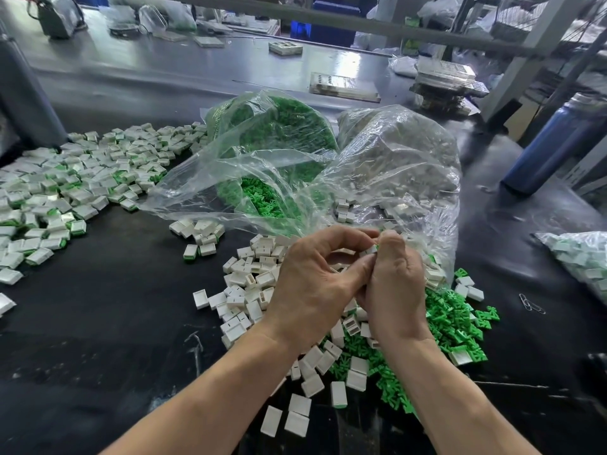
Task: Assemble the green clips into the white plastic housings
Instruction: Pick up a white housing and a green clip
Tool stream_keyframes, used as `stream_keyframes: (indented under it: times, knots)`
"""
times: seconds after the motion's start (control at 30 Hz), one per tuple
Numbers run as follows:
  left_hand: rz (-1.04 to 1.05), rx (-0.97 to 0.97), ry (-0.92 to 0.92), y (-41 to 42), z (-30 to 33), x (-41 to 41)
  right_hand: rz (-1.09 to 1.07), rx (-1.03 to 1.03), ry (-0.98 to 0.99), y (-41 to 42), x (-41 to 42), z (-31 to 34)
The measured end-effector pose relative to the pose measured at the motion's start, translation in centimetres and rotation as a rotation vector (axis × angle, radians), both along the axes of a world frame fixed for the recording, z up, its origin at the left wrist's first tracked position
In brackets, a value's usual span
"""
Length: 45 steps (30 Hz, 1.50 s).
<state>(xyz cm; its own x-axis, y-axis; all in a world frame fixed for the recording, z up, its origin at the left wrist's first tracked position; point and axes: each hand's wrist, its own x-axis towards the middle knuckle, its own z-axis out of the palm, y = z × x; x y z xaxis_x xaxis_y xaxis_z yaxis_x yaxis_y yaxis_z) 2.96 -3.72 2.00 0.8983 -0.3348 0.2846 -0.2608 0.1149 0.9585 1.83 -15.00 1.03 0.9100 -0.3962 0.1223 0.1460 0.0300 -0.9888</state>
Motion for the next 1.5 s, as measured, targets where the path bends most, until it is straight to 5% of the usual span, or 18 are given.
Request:
stream_keyframes:
  times: [0.77,1.1,1.5]
  knots:
    - [0.054,0.048,0.015,0.5,0.0,0.9,0.045,-0.147,-0.009,-0.1,-0.6,0.7]
    - [0.356,0.406,-0.021,6.0,-0.4,4.6,0.001,-0.727,0.302,-6.5,-0.3,0.8]
    - [0.697,0.769,-0.004,10.6,-0.8,7.1,-0.032,-0.861,0.415,-6.8,-0.1,0.4]
